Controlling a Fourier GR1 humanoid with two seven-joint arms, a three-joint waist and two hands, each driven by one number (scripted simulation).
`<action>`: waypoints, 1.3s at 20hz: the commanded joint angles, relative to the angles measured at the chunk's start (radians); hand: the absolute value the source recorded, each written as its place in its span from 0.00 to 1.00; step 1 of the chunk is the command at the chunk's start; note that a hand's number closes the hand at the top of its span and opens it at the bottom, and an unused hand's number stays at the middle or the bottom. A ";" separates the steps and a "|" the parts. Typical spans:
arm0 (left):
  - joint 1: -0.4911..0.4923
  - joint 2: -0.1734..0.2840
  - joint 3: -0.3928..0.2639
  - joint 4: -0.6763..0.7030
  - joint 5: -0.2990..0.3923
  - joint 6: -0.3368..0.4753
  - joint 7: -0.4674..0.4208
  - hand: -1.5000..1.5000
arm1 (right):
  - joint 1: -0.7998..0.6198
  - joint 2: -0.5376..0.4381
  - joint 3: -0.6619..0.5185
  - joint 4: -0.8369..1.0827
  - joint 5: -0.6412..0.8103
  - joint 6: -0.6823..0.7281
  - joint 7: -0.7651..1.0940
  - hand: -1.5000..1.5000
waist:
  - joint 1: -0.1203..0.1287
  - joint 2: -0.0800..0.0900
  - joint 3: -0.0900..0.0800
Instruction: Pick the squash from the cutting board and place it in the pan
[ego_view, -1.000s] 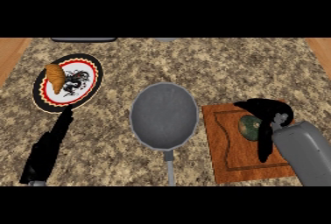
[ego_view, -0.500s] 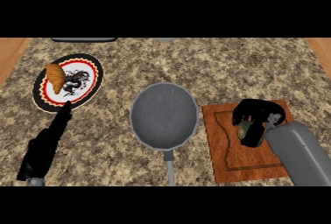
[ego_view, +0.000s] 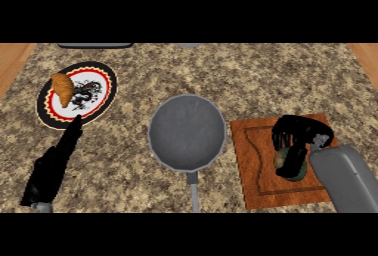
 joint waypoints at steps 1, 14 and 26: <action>-0.010 -0.049 -0.045 -0.021 -0.047 0.036 0.048 0.50 | 0.039 -0.053 0.002 -0.044 0.066 -0.079 -0.073 1.00 | -0.003 0.000 0.000; 0.014 -0.025 -0.007 0.006 -0.030 0.022 -0.004 0.50 | -0.020 -0.135 -0.110 -0.271 0.187 -0.642 -0.391 1.00 | -0.007 -0.006 0.002; 0.019 -0.019 -0.005 -0.018 -0.022 -0.014 -0.016 0.50 | -0.253 0.138 0.005 -0.175 0.188 -0.618 -0.307 1.00 | 0.021 0.002 0.000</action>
